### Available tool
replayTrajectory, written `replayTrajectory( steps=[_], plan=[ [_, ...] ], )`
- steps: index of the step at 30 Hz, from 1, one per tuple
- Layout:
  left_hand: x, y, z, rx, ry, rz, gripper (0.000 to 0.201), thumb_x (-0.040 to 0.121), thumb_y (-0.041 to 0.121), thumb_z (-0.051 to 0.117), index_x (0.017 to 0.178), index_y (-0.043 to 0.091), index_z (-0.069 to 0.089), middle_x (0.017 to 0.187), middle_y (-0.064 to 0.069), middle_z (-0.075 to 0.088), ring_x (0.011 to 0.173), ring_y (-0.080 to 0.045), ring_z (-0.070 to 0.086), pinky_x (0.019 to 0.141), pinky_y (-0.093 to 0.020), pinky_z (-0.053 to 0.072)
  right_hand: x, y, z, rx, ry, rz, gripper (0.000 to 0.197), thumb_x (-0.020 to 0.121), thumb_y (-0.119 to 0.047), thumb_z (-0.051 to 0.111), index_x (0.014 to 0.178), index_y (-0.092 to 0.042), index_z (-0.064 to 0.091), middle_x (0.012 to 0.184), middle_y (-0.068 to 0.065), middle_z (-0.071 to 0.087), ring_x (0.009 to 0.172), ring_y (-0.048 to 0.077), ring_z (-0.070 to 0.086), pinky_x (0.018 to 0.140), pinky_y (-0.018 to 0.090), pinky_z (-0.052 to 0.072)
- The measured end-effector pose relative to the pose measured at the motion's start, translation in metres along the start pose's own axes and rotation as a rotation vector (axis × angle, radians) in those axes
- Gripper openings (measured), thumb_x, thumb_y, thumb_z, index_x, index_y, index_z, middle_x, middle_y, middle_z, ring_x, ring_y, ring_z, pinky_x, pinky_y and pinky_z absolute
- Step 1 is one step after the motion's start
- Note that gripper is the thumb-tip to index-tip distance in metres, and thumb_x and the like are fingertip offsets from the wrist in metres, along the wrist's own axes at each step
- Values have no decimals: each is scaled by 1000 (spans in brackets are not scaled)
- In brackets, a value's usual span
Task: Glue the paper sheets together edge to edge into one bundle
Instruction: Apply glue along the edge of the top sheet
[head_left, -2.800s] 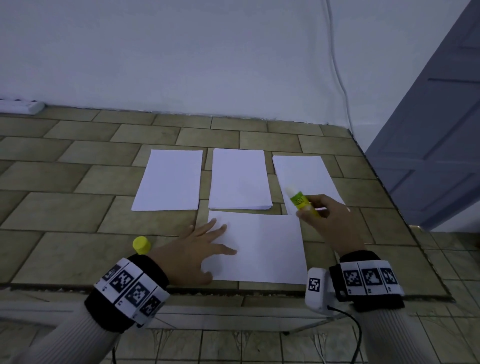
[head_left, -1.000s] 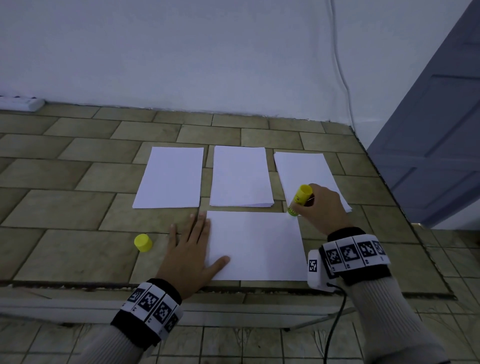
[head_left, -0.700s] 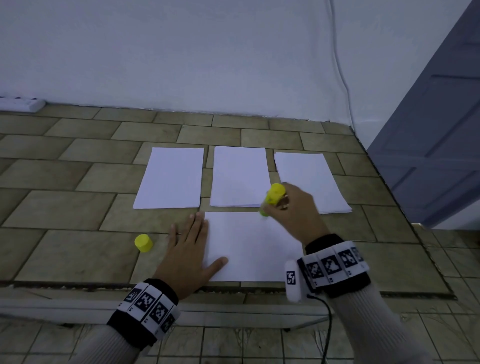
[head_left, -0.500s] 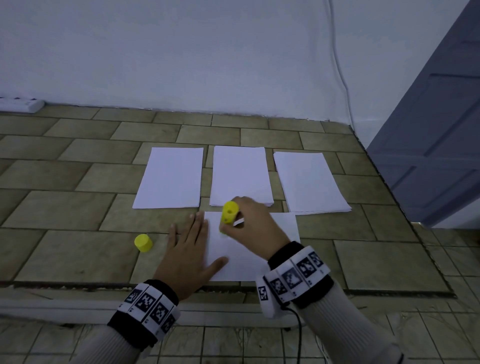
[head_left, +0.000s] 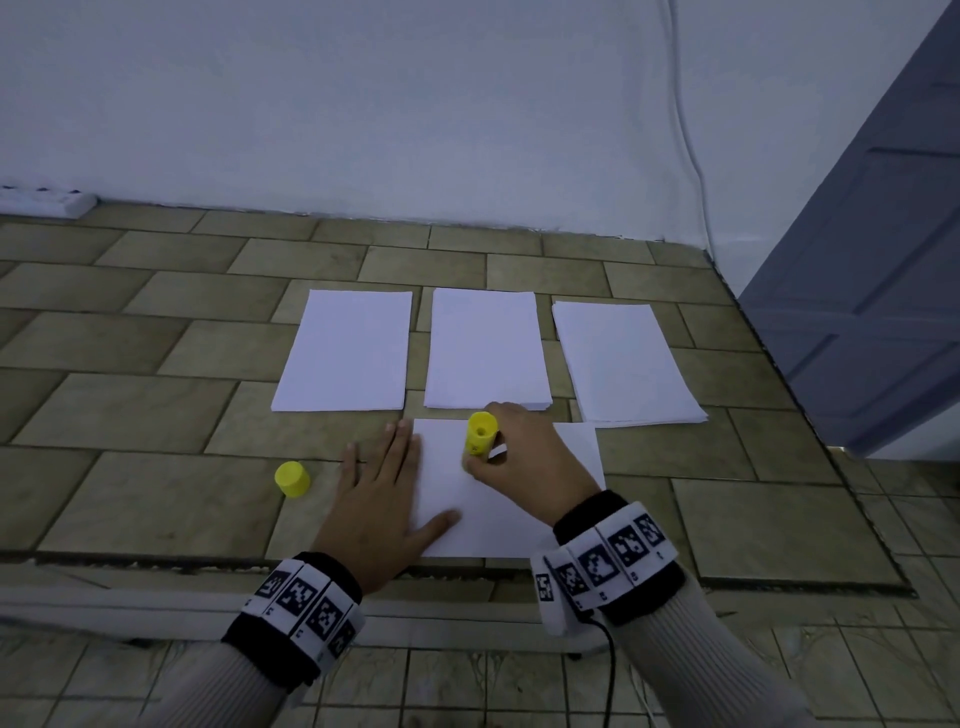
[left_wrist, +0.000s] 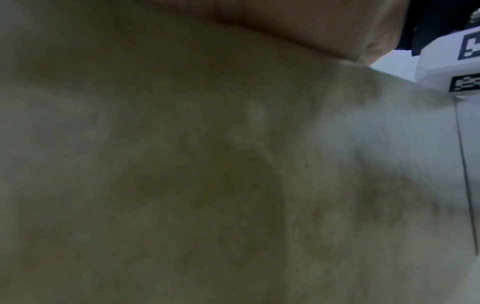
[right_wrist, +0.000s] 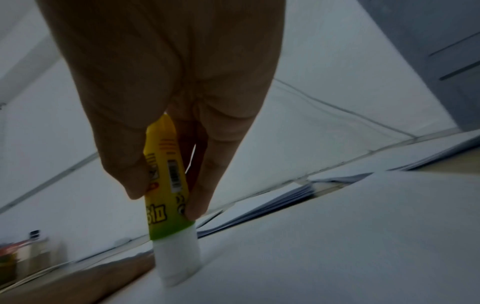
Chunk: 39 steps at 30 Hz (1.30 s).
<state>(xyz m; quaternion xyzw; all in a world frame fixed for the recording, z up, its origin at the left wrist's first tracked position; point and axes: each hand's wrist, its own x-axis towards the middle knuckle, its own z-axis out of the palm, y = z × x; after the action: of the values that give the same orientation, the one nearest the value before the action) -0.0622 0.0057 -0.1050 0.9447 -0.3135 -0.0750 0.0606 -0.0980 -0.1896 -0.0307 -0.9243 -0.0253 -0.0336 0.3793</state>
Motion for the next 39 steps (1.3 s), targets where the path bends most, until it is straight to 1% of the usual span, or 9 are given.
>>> replayTrajectory(
  steps=[5, 10, 13, 17, 21, 26, 29, 33, 39],
  plan=[
    [0, -1, 0, 10, 0, 6, 114, 73, 87, -14, 154, 7, -2, 160, -6, -13, 148, -20, -15, 120, -52, -6, -26, 32, -35, -29, 149, 52, 15, 81, -12, 67, 76, -1, 57, 76, 10, 62, 71, 24, 62, 67, 41, 52],
    [0, -1, 1, 6, 16, 16, 111, 78, 85, -10, 153, 5, 1, 161, -8, -10, 149, -22, -9, 119, -54, -2, -49, 58, -63, -71, 222, 163, 12, 80, -11, 69, 80, -3, 60, 76, 9, 64, 71, 22, 62, 63, 25, 50],
    [-1, 0, 1, 14, -6, 14, 113, 75, 86, -14, 152, 4, -5, 159, -7, -15, 148, -22, -12, 119, -53, -5, -56, 66, -71, -74, 239, 195, 12, 81, -10, 70, 80, -4, 59, 76, 8, 63, 72, 20, 62, 64, 25, 51],
    [-1, 1, -1, 2, -9, 4, 118, 70, 91, -12, 151, 5, -8, 159, -6, -16, 148, -20, -15, 119, -52, -6, -56, 52, -64, -21, 269, 154, 12, 81, -10, 71, 80, -5, 60, 76, 6, 64, 71, 14, 62, 62, 11, 47],
    [-2, 0, -1, -73, 4, -7, 122, 63, 97, -6, 149, 12, -20, 158, -1, -22, 146, -15, -21, 120, -49, -9, -49, 23, -34, 104, 147, 22, 13, 82, -13, 70, 80, -6, 60, 82, 6, 64, 73, 16, 63, 69, 33, 56],
    [-6, -2, -3, -168, 56, 43, 125, 65, 98, 2, 154, 10, -3, 160, -1, -18, 146, -11, -23, 121, -47, -8, -35, -13, 6, 116, -8, -73, 15, 83, -14, 68, 91, -4, 61, 92, 8, 61, 83, 19, 61, 73, 37, 56],
    [-5, -3, 2, -153, 106, 77, 122, 70, 94, 8, 154, 5, 16, 163, -7, -2, 149, -19, -9, 120, -51, -3, -30, -23, 21, 71, -73, -107, 18, 82, -17, 68, 91, -4, 59, 91, 9, 60, 82, 20, 57, 73, 38, 52],
    [-2, -10, 12, -104, 105, 107, 101, 80, 76, 27, 150, 3, 31, 161, -9, 10, 150, -24, 3, 118, -59, 4, -26, -31, 32, 45, -130, -105, 26, 83, -22, 70, 103, -11, 57, 100, 9, 59, 85, 15, 51, 75, 26, 42],
    [-1, -3, 6, -67, 69, 39, 131, 64, 97, 3, 152, 1, 21, 162, -10, 8, 149, -20, -1, 120, -54, 0, -32, -19, 20, 38, -122, -109, 21, 81, -21, 69, 95, -8, 59, 94, 7, 59, 83, 20, 57, 75, 40, 52]
  ],
)
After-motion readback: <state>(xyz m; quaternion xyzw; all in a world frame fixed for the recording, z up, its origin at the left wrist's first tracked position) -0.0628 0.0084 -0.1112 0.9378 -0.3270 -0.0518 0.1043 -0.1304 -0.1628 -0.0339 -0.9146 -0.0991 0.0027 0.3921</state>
